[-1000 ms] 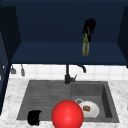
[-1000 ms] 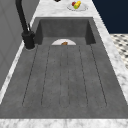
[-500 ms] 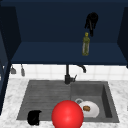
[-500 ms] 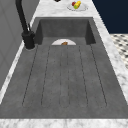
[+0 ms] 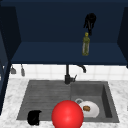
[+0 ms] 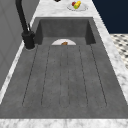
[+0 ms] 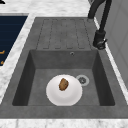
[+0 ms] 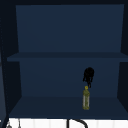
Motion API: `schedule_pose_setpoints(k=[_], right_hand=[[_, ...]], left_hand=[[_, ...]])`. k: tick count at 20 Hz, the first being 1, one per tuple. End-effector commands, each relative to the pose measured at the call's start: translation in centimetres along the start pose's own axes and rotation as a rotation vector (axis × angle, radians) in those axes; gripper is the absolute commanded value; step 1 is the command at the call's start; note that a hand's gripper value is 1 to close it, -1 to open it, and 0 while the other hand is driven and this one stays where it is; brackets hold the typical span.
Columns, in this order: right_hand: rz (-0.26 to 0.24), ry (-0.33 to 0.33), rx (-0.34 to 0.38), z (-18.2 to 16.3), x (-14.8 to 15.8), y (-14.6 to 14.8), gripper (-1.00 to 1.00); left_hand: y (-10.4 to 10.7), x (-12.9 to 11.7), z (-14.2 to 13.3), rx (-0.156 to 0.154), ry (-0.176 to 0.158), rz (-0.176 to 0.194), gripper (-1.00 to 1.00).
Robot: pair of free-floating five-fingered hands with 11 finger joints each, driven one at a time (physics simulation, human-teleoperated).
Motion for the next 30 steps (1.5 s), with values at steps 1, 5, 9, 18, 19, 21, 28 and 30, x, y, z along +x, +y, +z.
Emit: schedule_pose_setpoints(k=[1,5,9,18,19,21,28,30], right_hand=[[0.019,-0.011,0.037,-1.6,-0.1,0.1,-1.00],[0.006,-0.007,0.064,-2.5,-0.1,0.1,-1.00],[0.021,-0.003,0.118,-4.0,-0.1,-0.7,-1.00],[0.024,0.004,0.222,-6.6,0.0,-1.4,-1.00],[0.019,0.007,0.221,-6.6,0.0,-1.3,-1.00],[0.010,0.001,0.181,-5.4,-0.1,-0.7,-1.00],[0.023,0.014,0.142,-2.6,0.1,-1.2,-1.00],[0.024,0.016,0.146,-1.6,0.1,-1.0,-1.00]], left_hand=[[0.0,0.0,0.0,0.000,0.000,0.000,0.00],[0.0,0.0,0.0,0.000,0.000,0.000,0.00],[0.0,0.0,0.0,0.000,0.000,0.000,0.00],[0.0,0.0,0.0,0.000,0.000,0.000,0.00],[0.0,0.0,0.0,0.000,0.000,0.000,0.00],[0.0,0.0,0.0,0.000,0.000,0.000,0.00],[0.0,0.0,0.0,0.000,0.000,0.000,0.00],[0.0,0.0,0.0,0.000,0.000,0.000,0.00]])
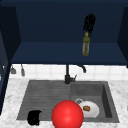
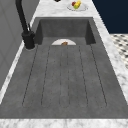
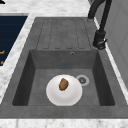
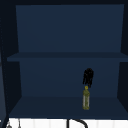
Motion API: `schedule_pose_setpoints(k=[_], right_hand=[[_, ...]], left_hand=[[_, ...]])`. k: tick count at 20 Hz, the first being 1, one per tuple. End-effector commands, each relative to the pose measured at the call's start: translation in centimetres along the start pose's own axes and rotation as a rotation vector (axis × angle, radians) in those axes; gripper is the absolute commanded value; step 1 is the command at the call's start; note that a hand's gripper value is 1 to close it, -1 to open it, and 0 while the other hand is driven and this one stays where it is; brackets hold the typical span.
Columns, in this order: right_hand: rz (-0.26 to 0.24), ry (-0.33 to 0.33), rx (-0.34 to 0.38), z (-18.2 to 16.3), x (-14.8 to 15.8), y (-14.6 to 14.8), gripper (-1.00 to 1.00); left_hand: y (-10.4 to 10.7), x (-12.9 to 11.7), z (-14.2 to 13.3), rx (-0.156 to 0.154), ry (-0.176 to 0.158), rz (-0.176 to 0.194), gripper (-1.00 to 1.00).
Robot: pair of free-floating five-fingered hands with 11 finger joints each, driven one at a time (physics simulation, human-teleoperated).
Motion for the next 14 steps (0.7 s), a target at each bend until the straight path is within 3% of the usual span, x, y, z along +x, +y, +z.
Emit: schedule_pose_setpoints(k=[1,14], right_hand=[[0.012,0.015,-0.001,1.3,0.3,0.4,-1.00],[0.008,0.020,0.005,1.1,1.0,1.6,-1.00]], left_hand=[[0.0,0.0,0.0,0.000,0.000,0.000,0.00],[0.0,0.0,0.0,0.000,0.000,0.000,0.00]])
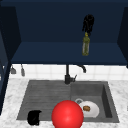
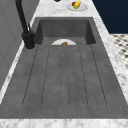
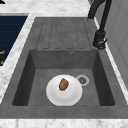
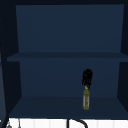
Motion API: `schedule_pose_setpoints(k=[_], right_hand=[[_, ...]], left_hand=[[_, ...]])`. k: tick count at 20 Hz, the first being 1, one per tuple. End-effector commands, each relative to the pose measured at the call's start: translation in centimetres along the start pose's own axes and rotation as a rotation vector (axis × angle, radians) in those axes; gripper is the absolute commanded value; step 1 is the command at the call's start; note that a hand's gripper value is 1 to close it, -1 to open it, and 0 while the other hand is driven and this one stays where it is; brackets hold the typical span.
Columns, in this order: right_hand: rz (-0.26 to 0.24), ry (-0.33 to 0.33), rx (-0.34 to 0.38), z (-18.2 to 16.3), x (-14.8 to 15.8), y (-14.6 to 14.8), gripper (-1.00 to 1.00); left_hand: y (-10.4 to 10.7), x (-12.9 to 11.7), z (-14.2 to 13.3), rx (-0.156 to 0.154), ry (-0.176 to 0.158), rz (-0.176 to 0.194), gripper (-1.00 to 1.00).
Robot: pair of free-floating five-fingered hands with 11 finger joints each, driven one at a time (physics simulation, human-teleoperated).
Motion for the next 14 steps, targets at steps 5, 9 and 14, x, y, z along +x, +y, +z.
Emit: schedule_pose_setpoints(k=[5,9,14], right_hand=[[-0.009,0.008,-0.004,1.0,0.0,1.3,-1.00],[0.002,0.009,-0.002,0.7,0.0,1.7,-1.00],[0.009,0.013,-0.001,0.0,0.1,2.5,-1.00]], left_hand=[[0.0,0.0,0.0,0.000,0.000,0.000,0.00],[0.0,0.0,0.0,0.000,0.000,0.000,0.00],[0.0,0.0,0.0,0.000,0.000,0.000,0.00]])
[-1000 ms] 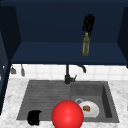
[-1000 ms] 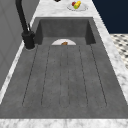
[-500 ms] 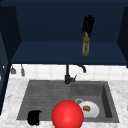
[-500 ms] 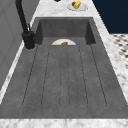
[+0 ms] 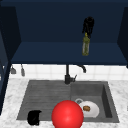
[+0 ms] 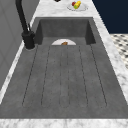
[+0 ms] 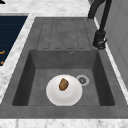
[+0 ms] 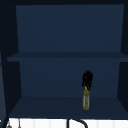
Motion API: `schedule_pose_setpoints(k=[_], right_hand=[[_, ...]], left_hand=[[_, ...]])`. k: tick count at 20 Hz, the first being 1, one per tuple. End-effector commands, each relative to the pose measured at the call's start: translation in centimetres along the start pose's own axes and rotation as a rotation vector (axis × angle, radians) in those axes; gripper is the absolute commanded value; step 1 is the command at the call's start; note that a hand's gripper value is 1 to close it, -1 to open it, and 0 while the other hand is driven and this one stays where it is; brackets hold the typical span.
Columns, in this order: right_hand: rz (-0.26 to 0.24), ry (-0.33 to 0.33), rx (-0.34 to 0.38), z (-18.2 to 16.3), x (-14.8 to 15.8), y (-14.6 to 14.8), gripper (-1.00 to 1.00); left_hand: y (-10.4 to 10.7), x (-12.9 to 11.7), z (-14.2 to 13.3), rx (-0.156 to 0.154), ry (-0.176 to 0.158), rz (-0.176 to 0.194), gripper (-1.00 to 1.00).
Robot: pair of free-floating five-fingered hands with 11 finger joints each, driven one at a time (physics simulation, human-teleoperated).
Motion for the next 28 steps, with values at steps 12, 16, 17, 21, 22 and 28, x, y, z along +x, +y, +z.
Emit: schedule_pose_setpoints(k=[12,16,17,21,22,28], right_hand=[[0.006,0.009,-0.050,-1.9,0.0,2.0,-1.00],[0.009,0.015,-0.117,-2.5,0.1,3.0,-1.00],[0.009,0.017,-0.131,-2.7,0.1,3.2,-1.00],[0.006,0.017,-0.191,-3.0,0.1,3.8,-1.00],[0.005,0.016,-0.205,-3.0,0.0,3.9,-1.00],[-0.001,0.013,-0.292,-3.3,0.1,4.4,-1.00]], left_hand=[[0.0,0.0,0.0,0.000,0.000,0.000,0.00],[0.0,0.0,0.0,0.000,0.000,0.000,0.00],[0.0,0.0,0.0,0.000,0.000,0.000,0.00],[0.0,0.0,0.0,0.000,0.000,0.000,0.00],[0.0,0.0,0.0,0.000,0.000,0.000,0.00],[0.0,0.0,0.0,0.000,0.000,0.000,0.00]])
